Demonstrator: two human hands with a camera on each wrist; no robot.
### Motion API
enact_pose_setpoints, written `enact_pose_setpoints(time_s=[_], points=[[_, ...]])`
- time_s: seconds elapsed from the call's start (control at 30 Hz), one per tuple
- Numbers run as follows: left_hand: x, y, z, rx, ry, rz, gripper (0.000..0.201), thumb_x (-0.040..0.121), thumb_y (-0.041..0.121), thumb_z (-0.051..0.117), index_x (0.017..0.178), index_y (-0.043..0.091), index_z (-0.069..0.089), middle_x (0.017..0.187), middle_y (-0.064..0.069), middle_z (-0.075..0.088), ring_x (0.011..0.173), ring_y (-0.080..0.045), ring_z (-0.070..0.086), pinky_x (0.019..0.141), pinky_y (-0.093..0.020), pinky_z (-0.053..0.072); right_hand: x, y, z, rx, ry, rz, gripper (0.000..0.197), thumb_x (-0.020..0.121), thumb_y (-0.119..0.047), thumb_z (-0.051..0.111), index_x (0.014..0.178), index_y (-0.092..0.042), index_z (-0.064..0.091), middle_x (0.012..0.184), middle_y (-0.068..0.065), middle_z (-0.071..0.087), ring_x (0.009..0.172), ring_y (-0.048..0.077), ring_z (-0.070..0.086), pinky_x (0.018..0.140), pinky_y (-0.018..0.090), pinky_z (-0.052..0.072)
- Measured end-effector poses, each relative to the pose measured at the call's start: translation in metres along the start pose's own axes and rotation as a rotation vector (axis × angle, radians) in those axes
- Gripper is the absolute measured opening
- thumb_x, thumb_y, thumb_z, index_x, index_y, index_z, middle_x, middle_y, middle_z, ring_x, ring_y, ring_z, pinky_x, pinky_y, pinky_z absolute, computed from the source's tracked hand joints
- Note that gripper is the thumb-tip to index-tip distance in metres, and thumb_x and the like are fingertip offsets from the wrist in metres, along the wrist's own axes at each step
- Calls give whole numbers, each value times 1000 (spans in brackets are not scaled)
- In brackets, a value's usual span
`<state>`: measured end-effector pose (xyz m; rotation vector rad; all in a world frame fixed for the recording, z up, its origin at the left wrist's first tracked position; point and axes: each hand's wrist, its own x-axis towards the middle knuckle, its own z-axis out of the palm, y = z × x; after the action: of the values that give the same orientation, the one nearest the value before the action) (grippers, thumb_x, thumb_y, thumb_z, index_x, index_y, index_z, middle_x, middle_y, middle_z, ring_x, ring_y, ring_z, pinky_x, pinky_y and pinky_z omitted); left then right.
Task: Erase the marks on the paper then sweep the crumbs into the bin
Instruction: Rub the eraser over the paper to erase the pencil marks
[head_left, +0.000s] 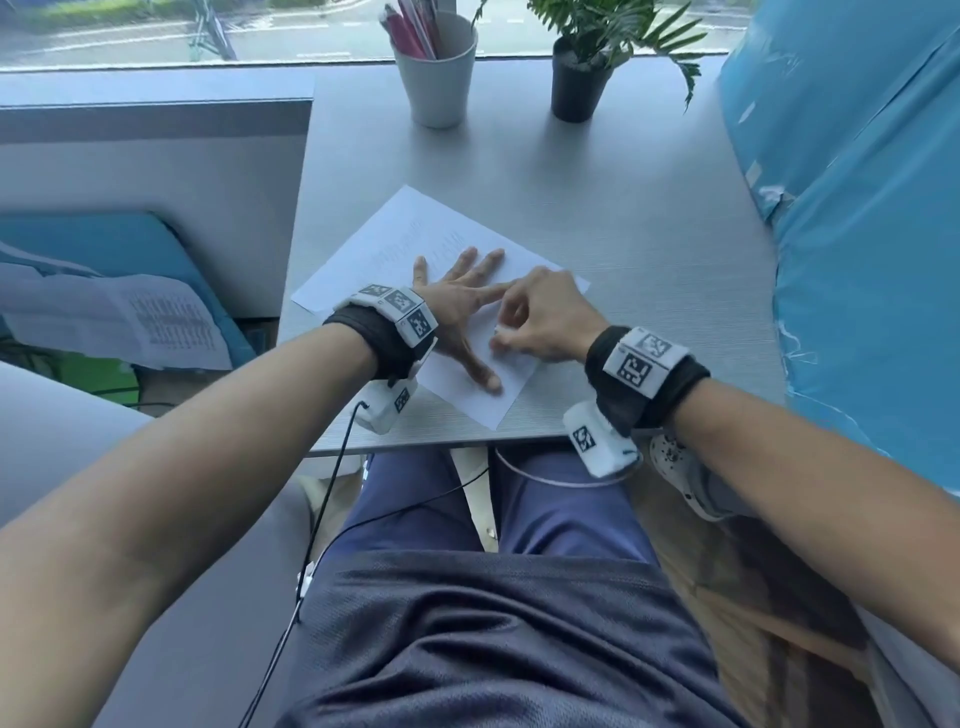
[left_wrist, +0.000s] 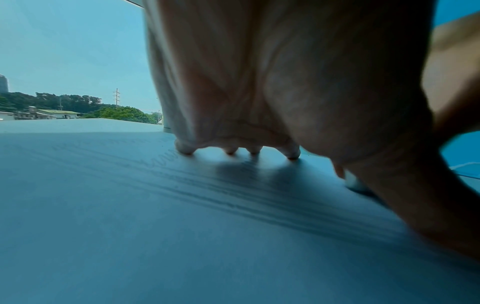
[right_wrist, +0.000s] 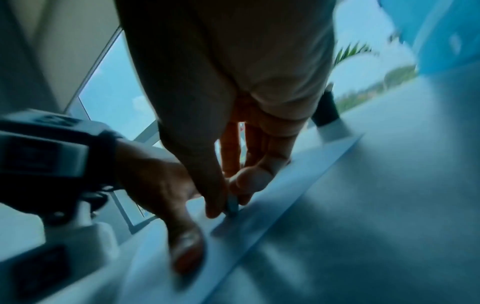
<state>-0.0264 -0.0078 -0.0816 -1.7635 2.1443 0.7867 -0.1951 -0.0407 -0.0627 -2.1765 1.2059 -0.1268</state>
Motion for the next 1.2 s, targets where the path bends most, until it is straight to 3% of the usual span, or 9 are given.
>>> enact_pose_setpoints(time_s=[0.17,0.33,0.4,0.53,0.67,0.73,0.9,1.03,1.2], points=[[1,-2,1,-17,4,9,145,33,87,74,148,57,-10,159,12,-31,144,-18,-33,105,-76,-13,11,10,-11,94,123,112,16,63,-28,84,74,-17,79,68,-4,71,65,5,64,59,14,47],[3,-2,1,-14,-6,13,149,33,87,74,150,52,-11,158,13,-32,144,-17,-34,105,-76,-13,11,5,-10,67,59,75,17,64,-27,85,75,-16,79,71,-4,71,68,5,65,63,17,51],[2,-2,2,-22,5,3,149,33,86,75,151,51,-10,159,13,-31,144,-17,-33,105,-76,-13,17,8,-14,94,149,128,17,64,-28,83,75,-17,78,69,-3,71,66,6,63,58,11,45],[2,-2,0,-20,-17,-1,152,29,89,71,151,50,-12,157,13,-34,143,-16,-35,105,-76,-14,4,-6,4,20,-20,-2,10,68,-21,81,72,-13,77,68,-2,70,63,8,63,57,17,48],[1,-2,1,-37,4,4,153,32,87,75,151,49,-13,159,14,-30,144,-16,-33,105,-76,-14,19,7,-12,99,159,118,16,64,-28,82,75,-17,79,69,-2,71,65,7,62,55,10,42],[1,-1,0,-22,-4,0,154,35,85,76,151,45,-17,158,13,-32,144,-16,-34,106,-76,-12,13,-1,-1,47,86,47,10,66,-24,80,72,-16,77,67,-2,68,58,5,58,50,11,40],[1,-1,-1,-20,1,-2,154,35,84,77,150,46,-19,158,14,-31,144,-15,-32,106,-76,-12,19,3,-7,101,168,101,17,65,-28,82,75,-15,79,71,-1,72,67,8,65,62,17,50],[2,1,-1,2,-13,-10,157,35,85,75,150,42,-22,157,13,-34,144,-17,-33,105,-76,-12,5,-10,7,-17,5,-41,8,70,-20,76,66,-13,74,68,1,70,61,10,60,55,17,43],[1,-3,1,-24,6,-2,155,32,86,76,151,48,-16,159,16,-30,144,-14,-32,106,-75,-14,24,14,-20,84,217,160,19,65,-28,82,76,-13,77,72,-1,71,70,9,65,67,19,52]])
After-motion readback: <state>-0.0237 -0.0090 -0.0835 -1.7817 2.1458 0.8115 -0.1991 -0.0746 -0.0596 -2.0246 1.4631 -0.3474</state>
